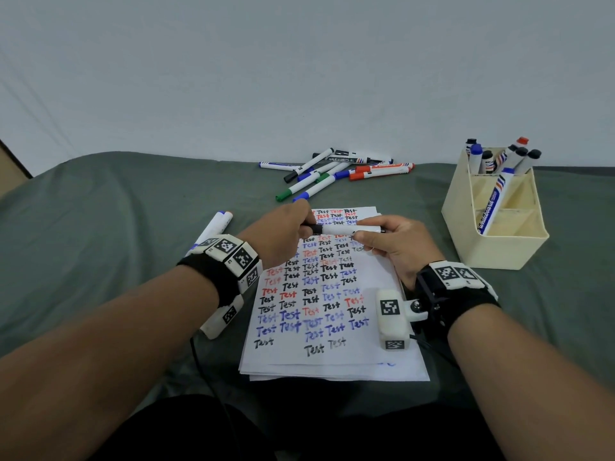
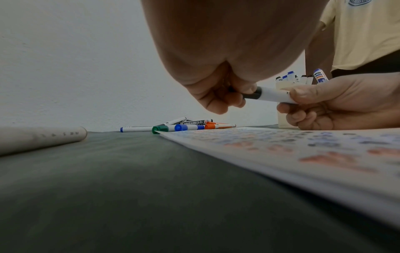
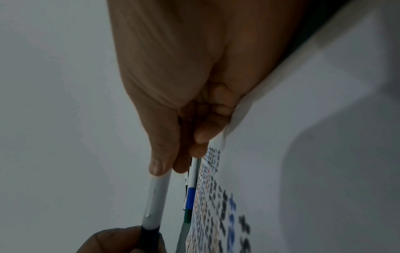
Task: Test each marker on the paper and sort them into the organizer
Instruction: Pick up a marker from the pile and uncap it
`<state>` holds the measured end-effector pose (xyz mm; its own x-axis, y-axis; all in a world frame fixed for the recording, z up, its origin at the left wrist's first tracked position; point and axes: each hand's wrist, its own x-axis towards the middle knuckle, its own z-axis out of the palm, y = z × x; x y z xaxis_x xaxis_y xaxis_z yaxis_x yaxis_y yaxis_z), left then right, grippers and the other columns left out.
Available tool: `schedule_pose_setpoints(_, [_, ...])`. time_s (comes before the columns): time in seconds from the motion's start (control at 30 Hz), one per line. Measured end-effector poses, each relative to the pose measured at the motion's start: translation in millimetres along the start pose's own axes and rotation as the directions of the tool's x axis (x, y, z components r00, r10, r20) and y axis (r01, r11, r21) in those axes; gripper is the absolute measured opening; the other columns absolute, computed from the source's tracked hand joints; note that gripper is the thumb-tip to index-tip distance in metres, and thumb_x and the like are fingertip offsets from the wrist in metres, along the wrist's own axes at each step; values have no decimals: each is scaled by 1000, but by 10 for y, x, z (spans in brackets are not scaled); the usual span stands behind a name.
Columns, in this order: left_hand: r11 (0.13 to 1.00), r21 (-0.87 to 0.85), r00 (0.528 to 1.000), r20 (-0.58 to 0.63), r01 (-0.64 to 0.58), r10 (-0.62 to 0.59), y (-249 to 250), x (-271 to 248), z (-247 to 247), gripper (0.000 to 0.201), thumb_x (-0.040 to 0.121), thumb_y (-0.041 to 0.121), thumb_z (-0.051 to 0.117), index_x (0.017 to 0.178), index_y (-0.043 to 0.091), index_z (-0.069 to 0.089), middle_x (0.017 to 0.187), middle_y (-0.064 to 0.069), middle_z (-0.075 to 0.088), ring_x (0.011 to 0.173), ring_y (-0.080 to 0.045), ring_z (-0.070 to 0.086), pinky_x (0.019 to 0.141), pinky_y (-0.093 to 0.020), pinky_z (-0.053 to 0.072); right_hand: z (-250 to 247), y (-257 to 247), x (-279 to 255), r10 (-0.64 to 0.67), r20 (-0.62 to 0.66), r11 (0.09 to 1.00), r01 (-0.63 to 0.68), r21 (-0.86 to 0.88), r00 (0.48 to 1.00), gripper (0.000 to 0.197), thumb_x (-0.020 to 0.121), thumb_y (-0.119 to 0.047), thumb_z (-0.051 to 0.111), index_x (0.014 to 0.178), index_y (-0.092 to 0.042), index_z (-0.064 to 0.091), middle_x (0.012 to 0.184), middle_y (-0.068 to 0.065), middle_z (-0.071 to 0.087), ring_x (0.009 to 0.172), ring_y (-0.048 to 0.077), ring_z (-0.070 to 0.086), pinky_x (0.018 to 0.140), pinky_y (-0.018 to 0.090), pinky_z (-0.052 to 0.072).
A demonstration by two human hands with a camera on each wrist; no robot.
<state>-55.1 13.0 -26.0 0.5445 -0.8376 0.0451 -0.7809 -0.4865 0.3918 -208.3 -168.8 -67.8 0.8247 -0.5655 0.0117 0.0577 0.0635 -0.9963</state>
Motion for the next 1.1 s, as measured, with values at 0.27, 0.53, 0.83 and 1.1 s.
schedule_pose_setpoints(0.27, [1000,10,1000,-7,3,-3,13,-5,8,8,103,14,52,102,21,51,87,7,54,74,-11,49,61,-27,36,5,-10,-7,5,3,999,-5,-39,1000,20,72,-10,90,83,-25,83,74,5,75,63,13,64,60,21,52])
schedule_pose_setpoints(0.53, [999,42,1000,13,17,-17,18,-13,11,11,102,11,50,101,21,52,86,6,55,74,-16,51,60,-28,37,12,-16,-9,3,9,999,-3,-52,1000,23,74,-7,88,91,-19,79,74,5,75,62,10,64,61,19,53])
schedule_pose_setpoints(0.83, [998,-41,998,-39,-50,49,-62,40,-43,31,93,51,63,119,37,54,114,13,62,88,2,56,74,-25,43,-31,80,34,10,-60,999,-7,38,998,16,77,-14,87,90,-18,79,87,9,78,67,12,65,66,23,56])
schedule_pose_setpoints(1.1, [970,226,960,242,89,-144,-210,187,-71,124,66,83,64,160,31,2,168,0,4,154,-24,9,122,-49,21,-53,94,48,45,-106,993,-33,116,993,17,80,-8,84,94,-15,77,92,16,77,72,17,69,69,23,56])
